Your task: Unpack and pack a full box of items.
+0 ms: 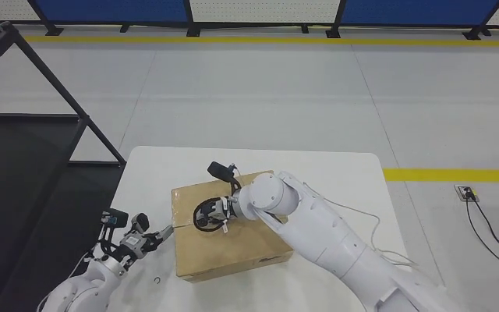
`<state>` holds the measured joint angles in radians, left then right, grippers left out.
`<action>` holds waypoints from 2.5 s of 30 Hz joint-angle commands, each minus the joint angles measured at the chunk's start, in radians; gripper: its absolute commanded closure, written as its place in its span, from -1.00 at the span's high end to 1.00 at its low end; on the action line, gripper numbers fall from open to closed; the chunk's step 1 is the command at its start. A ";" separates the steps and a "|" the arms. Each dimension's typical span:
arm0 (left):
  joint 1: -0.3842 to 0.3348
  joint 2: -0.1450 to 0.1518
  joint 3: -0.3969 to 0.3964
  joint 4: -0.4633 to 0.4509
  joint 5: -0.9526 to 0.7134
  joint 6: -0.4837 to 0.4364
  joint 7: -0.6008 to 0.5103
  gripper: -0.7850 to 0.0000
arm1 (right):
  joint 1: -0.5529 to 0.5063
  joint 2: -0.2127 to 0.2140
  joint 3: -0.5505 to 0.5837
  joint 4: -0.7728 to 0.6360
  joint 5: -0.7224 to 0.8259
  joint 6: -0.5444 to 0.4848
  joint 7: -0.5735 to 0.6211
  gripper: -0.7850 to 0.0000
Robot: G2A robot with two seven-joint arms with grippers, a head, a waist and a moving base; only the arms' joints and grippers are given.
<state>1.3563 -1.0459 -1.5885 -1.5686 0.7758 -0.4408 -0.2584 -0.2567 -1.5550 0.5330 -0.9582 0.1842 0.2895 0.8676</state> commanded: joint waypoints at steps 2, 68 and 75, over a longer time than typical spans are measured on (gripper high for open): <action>-0.019 -0.003 0.027 0.015 0.011 0.002 0.003 1.00 | 0.001 -0.010 -0.002 0.013 0.001 -0.015 0.006 -1.00; -0.056 -0.001 -0.038 -0.048 -0.034 0.045 0.026 1.00 | -0.391 0.214 0.554 -0.442 -0.387 0.222 0.187 -1.00; -0.061 0.000 -0.038 -0.052 -0.034 0.043 0.021 1.00 | -0.469 0.248 0.673 -0.524 -0.403 0.282 0.171 -1.00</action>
<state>1.2952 -1.0463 -1.6257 -1.6202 0.7410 -0.3983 -0.2363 -0.7168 -1.3105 1.1887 -1.4736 -0.2204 0.5680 1.0405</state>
